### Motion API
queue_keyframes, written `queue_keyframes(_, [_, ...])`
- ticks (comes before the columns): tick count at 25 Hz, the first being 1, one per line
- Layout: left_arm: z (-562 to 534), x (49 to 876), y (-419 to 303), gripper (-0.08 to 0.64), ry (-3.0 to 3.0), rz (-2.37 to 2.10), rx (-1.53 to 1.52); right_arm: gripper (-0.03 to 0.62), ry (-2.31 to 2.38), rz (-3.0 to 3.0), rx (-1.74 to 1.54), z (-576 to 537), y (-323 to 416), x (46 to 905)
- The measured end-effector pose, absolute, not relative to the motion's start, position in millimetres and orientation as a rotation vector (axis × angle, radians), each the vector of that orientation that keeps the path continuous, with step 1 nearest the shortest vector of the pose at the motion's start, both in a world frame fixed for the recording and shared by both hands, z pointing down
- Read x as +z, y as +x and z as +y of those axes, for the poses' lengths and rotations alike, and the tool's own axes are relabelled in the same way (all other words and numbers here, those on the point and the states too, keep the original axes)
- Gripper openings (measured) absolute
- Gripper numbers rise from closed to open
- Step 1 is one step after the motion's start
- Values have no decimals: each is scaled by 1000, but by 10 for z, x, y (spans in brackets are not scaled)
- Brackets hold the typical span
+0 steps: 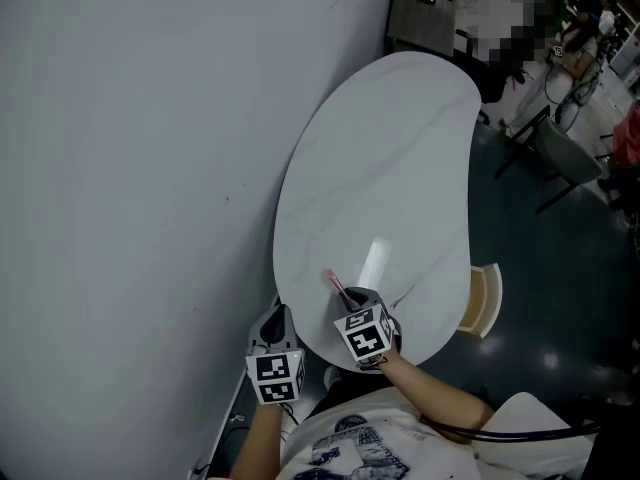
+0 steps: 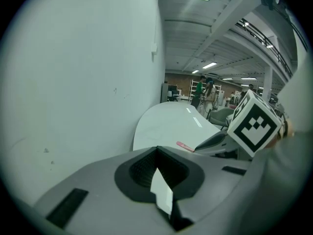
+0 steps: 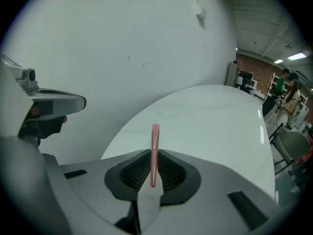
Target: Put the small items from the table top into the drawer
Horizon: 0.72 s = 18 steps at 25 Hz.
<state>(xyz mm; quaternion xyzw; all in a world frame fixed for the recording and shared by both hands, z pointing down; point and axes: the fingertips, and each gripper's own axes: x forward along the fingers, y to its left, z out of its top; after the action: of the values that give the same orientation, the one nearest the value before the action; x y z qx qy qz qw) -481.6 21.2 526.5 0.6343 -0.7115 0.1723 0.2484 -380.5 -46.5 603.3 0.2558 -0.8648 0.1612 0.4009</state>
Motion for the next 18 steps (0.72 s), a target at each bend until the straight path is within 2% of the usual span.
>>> queue_keyframes(10, [722,4838,-4339,25,1859,-1940,469,60,788,-2275,446,137,-3237,5408])
queue_keyframes(18, [1186,4634,-3679,25,1988,-1887,461,60,960,-2354,438,670,-2586,4867])
